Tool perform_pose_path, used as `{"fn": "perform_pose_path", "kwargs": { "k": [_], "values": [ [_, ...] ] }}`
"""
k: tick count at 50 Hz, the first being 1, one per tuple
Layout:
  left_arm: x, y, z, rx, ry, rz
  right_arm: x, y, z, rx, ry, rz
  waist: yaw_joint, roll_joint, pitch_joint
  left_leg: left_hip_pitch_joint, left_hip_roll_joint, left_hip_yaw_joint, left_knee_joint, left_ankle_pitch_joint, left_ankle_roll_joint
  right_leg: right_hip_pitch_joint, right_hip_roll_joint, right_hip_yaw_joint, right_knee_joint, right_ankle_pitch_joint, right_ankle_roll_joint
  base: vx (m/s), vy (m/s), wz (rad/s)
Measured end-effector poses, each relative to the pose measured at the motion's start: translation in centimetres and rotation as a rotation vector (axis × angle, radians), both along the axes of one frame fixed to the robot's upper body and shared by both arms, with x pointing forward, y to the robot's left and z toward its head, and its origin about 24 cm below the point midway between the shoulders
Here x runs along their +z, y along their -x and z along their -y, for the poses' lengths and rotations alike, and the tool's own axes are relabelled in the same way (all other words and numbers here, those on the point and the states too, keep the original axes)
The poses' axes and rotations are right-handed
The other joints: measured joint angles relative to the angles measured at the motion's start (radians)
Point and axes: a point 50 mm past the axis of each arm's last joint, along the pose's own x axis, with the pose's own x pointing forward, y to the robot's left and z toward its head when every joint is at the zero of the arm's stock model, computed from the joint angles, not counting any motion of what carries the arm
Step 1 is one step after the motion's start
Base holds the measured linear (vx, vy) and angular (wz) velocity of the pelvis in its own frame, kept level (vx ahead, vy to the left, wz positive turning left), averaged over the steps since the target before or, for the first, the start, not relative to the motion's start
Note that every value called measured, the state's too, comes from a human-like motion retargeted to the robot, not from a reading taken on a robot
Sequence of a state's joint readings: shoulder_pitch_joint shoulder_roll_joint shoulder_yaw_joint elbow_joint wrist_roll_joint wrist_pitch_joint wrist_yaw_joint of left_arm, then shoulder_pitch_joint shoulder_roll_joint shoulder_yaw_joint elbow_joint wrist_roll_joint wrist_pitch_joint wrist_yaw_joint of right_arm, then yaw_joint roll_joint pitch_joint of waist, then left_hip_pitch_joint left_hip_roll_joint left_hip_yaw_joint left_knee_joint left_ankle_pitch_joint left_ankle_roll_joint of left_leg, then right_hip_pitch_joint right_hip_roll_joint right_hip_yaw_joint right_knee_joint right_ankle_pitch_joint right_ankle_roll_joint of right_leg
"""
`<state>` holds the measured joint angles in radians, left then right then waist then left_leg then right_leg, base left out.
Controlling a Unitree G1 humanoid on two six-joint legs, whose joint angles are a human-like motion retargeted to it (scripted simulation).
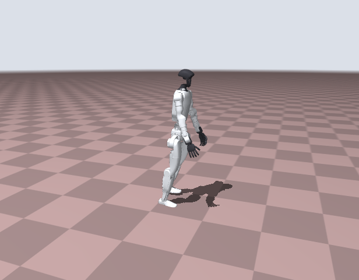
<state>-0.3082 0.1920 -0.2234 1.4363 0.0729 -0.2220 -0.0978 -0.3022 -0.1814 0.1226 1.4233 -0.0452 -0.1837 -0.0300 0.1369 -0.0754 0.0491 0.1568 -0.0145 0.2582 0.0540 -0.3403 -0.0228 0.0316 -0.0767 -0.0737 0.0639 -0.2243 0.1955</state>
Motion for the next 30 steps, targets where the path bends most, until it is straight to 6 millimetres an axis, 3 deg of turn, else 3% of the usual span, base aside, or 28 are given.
{"fn": "perform_pose_path", "kwargs": {
  "k": [8, 15, 19, 26, 30],
  "values": [
    [-0.4, 1.3, -1.1, 0.002, -0.037, -0.038, 0.4, -1.3, -0.8, 0.039, -0.005, -0.024, 0.044, -0.045, 0.046, -0.035, -0.019, 0.022, 0.186, 0.031, 0.059, 0.036, -0.045, 0.041, 0.046, 0.010, -0.018, 0.17, -0.09, -0.19],
    [-2.2, 6.3, -1.8, 0.016, -0.006, -0.240, 1.3, -3.3, -1.5, 0.092, -0.013, -0.027, 0.114, -0.086, 0.107, -0.228, -0.001, 0.162, 0.554, -0.005, 0.089, 0.062, -0.104, 0.079, 0.076, 0.025, -0.024, 0.17, -0.05, -0.20],
    [-3.0, 9.6, -2.0, 0.040, -0.004, -0.328, 2.8, -5.8, -1.7, 0.078, -0.013, 0.064, 0.165, -0.081, 0.140, -0.273, -0.019, 0.229, 0.407, 0.029, 0.087, 0.072, -0.109, 0.108, 0.082, 0.040, -0.010, 0.21, 0.02, -0.35],
    [-3.7, 15.0, -1.9, 0.166, 0.036, -0.408, 5.7, -9.4, -2.4, 0.023, -0.035, 0.279, 0.211, 0.008, 0.163, -0.282, -0.019, 0.250, -0.109, 0.247, 0.035, 0.142, -0.030, 0.144, 0.074, 0.043, 0.006, 0.30, 0.08, -0.32],
    [-3.7, 17.3, -1.9, 0.307, 0.088, -0.408, 6.4, -10.1, -2.9, 0.016, -0.035, 0.347, 0.223, 0.032, 0.161, -0.350, 0.019, 0.220, -0.141, 0.215, -0.030, 0.201, -0.009, 0.168, 0.067, 0.028, 0.018, 0.42, 0.11, -0.37]
  ]
}}
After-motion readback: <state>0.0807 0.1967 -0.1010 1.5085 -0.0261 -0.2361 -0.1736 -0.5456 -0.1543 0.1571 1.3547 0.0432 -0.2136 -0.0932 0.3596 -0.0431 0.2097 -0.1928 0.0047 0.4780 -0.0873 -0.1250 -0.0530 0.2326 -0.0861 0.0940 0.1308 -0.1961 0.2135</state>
